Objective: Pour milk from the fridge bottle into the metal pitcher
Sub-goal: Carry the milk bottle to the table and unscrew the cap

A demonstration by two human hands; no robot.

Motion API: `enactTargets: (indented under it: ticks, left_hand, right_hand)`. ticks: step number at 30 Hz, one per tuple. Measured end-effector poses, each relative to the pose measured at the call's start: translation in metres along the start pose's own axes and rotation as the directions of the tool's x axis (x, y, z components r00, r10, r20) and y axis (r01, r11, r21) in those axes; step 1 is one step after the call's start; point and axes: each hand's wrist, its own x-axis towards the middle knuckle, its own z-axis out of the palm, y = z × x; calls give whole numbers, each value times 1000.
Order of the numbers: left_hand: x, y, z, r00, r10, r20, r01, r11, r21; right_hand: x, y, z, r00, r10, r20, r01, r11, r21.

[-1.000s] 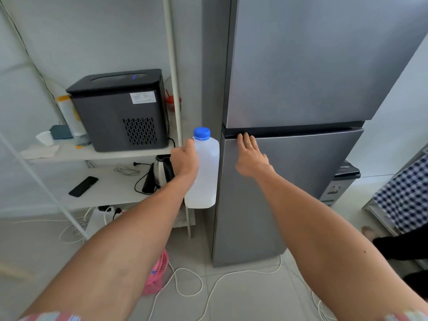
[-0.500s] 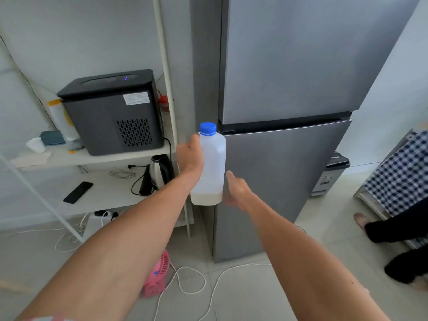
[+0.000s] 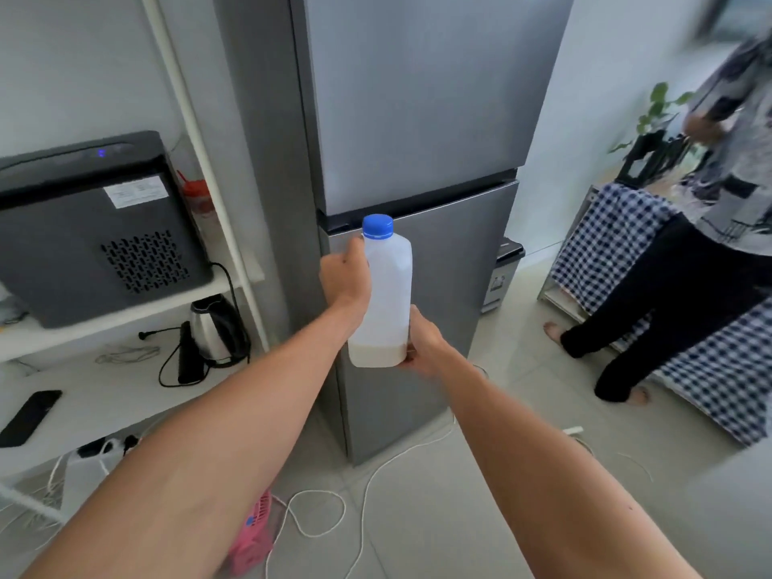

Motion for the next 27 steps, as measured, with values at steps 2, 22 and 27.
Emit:
enactTargets:
  ticks: [2,22,27]
  left_hand:
    - [-10,-3,16,994,-7,108,7,1000,-1]
    - [-305,-15,180,574,-1,819,24,1000,-16]
    - [-420,-11,189,419,4,908,67,997,-35]
  right_hand:
    - [-7,5,-18,997,-4,-79,8,999,47]
    - [-223,134,-277,720,56,-692,259,903,342]
    - [-320,184,-323,607,100,-789,344,861,374]
